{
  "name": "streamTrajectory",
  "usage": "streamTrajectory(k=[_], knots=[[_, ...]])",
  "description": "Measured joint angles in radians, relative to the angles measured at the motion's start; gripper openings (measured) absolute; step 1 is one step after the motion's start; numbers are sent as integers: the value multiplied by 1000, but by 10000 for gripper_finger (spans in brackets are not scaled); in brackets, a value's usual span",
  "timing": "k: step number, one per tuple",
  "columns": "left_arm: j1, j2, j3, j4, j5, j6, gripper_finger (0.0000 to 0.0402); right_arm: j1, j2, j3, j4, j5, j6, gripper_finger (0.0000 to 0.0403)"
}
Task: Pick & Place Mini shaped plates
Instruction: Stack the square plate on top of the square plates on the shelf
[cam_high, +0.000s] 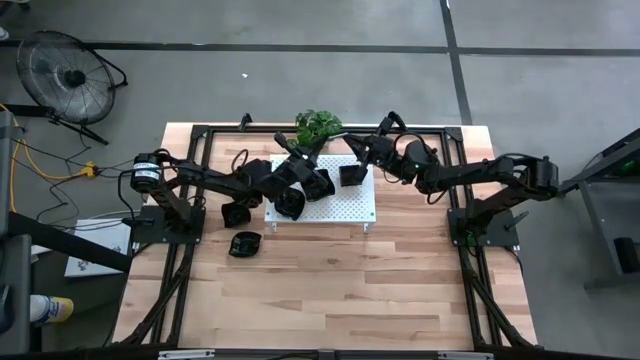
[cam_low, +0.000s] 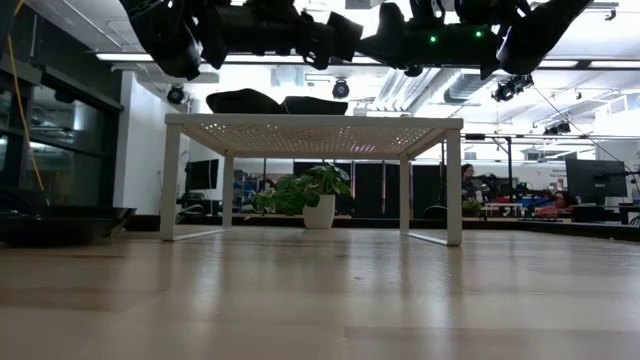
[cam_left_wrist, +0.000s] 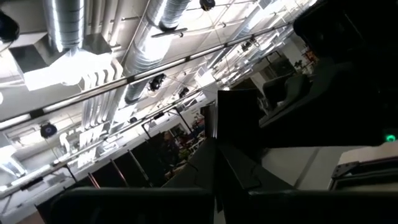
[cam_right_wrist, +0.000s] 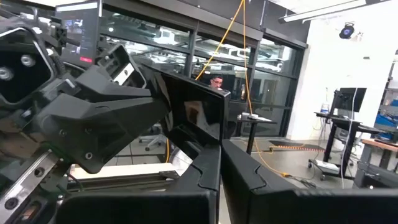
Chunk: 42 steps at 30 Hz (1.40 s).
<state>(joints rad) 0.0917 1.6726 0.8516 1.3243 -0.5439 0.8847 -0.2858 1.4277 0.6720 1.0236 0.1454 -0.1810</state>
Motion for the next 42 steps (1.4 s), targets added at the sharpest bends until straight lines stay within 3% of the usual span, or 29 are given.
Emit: streamTrajectory(k=[14, 26, 31, 42], knots=[[0, 0, 0, -19, 7, 102, 7, 1, 0, 0, -9, 15, 1, 0], [-1, 1, 0, -40, 14, 106, 108, 1, 0, 0, -9, 16, 1, 0], [-1, 2, 0, -44, -34, 106, 144, 1, 0, 1, -9, 28, 1, 0], [-1, 2, 0, -41, -103, 143, 186, -2, -11, 2, -55, 56, -2, 0]])
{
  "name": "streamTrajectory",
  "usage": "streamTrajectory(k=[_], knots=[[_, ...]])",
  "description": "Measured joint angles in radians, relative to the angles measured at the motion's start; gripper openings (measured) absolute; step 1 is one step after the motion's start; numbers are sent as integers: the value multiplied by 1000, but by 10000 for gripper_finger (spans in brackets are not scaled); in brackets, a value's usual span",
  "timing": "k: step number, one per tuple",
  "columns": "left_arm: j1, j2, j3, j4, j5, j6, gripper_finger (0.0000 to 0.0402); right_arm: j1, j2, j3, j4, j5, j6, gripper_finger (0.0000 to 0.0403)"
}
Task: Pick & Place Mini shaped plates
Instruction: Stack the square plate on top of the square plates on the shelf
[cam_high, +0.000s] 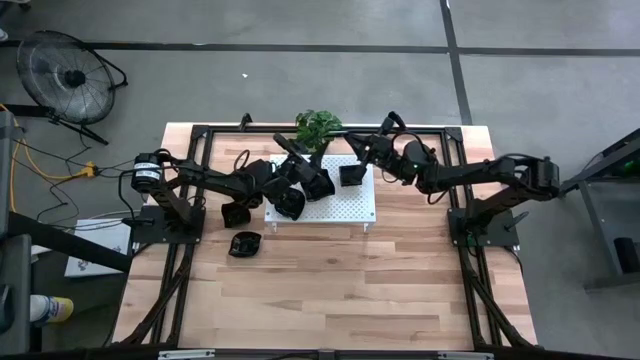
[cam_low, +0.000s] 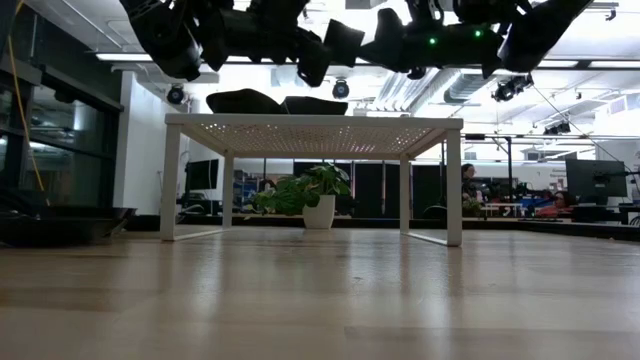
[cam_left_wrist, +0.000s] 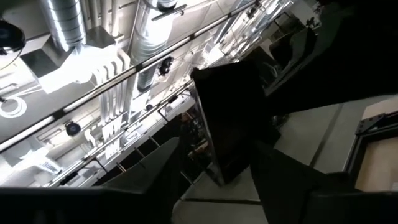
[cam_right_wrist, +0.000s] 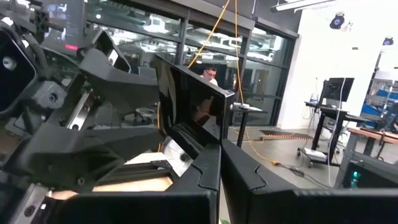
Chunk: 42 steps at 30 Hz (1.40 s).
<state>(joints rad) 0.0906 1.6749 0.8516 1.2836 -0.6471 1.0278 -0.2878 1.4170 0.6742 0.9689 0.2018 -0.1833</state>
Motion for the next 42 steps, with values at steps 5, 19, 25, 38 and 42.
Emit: streamTrajectory(k=[5, 19, 25, 38, 42], knots=[[-15, -13, 0, 1, -46, 41, 186, -9, -70, 0, -90, 9, 2, 0], [-37, -219, -1, -249, -2, 46, 186, -151, -314, 131, -683, -190, 98, 0], [-5, -342, 0, -545, 83, -61, 186, -158, -299, 328, -1026, -251, 102, 0], [21, -572, -75, -902, 107, -101, 186, -225, -280, 456, -1396, -472, 341, 0], [21, -648, -169, -871, 86, -140, 186, -224, -272, 456, -1413, -502, 413, 0]])
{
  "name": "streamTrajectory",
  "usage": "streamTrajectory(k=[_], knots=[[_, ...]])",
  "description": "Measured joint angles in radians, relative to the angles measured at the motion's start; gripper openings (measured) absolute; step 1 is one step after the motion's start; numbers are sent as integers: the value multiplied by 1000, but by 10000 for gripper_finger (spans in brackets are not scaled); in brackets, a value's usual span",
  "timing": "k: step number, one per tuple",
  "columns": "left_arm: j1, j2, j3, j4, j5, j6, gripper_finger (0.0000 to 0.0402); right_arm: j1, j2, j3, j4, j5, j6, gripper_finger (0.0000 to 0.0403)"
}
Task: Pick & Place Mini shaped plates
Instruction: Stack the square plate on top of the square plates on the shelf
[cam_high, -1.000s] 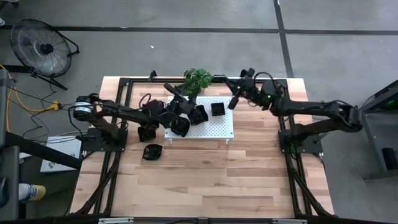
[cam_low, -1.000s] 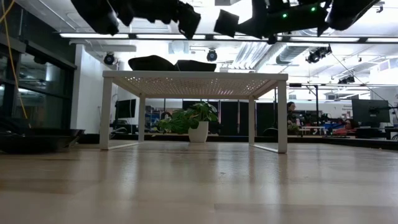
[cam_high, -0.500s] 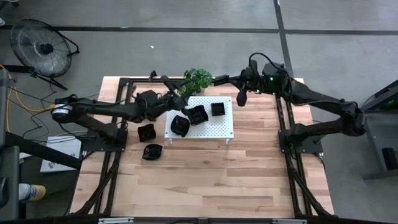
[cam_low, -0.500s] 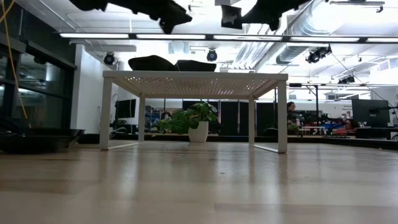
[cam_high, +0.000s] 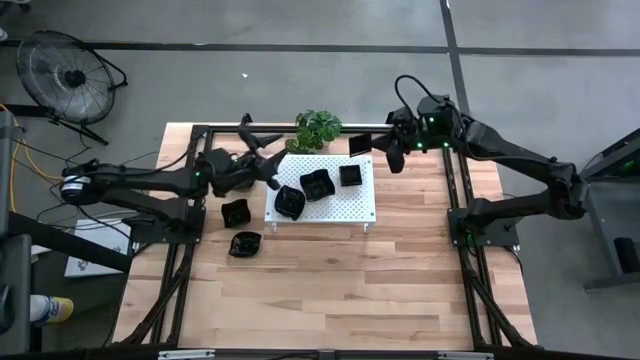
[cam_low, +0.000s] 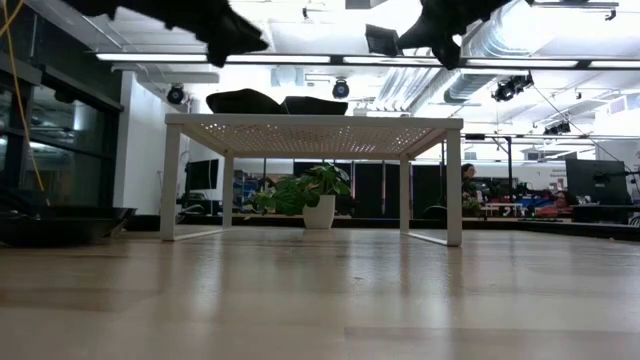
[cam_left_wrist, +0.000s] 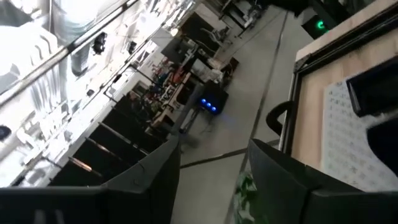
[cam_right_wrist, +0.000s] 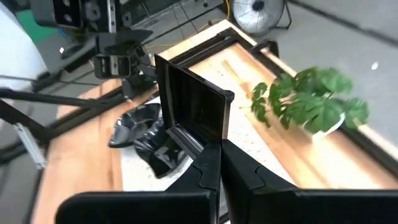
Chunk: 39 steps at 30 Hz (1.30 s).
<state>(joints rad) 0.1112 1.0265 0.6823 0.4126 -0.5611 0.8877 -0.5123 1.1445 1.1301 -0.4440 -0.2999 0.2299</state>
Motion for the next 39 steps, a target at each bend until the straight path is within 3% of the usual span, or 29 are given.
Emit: streamTrajectory(k=[9, 24, 39], knots=[[0, -106, -135, 109, 10, -40, 186, 2, 52, 0, -84, -89, 198, 0], [0, -108, -143, 34, 12, -40, 186, 2, 216, 0, -117, -235, 359, 0], [0, -107, -143, 13, 13, -73, 186, 2, 235, 0, -159, -181, 452, 0]])
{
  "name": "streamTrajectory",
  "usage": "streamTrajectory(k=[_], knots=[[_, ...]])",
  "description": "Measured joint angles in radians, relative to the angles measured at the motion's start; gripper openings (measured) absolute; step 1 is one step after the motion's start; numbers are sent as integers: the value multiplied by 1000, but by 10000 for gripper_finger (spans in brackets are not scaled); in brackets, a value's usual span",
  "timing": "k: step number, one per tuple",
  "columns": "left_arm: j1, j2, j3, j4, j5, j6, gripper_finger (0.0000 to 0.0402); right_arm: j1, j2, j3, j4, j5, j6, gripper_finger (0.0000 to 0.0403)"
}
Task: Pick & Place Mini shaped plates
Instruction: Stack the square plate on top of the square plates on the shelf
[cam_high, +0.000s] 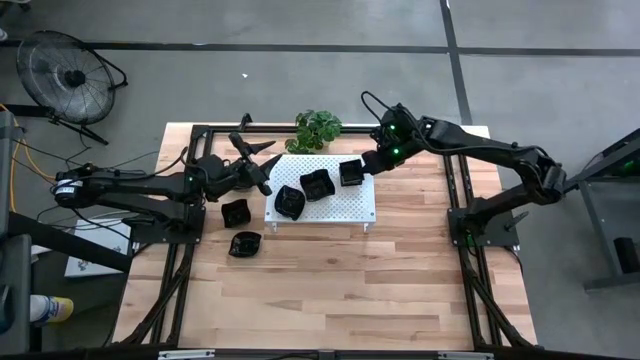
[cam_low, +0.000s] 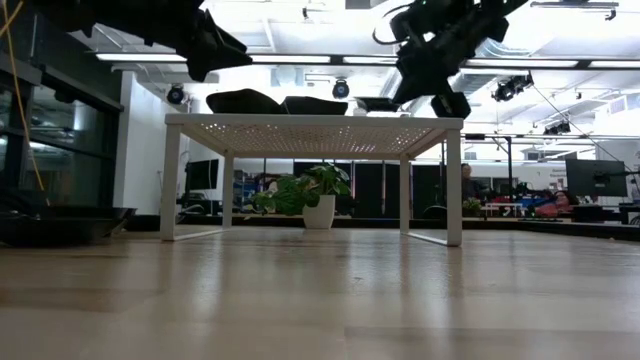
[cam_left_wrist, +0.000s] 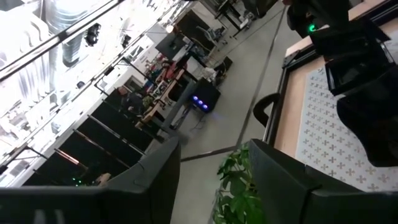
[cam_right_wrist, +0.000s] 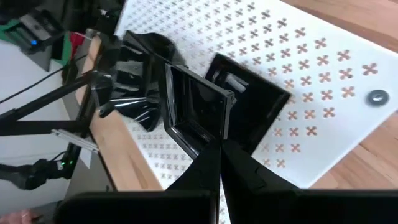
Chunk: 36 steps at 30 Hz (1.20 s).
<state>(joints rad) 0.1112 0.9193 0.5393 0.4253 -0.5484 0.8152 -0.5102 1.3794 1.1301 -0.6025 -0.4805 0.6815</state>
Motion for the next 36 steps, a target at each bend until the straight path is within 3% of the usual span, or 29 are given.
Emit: streamTrajectory(k=[20, 36], knots=[[0, 0, 0, -17, -1, -10, 186, -1, 55, 0, 16, -14, -20, 5], [0, 0, 1, -17, -1, -20, 186, -1, 55, 0, 7, 0, -84, 91]])
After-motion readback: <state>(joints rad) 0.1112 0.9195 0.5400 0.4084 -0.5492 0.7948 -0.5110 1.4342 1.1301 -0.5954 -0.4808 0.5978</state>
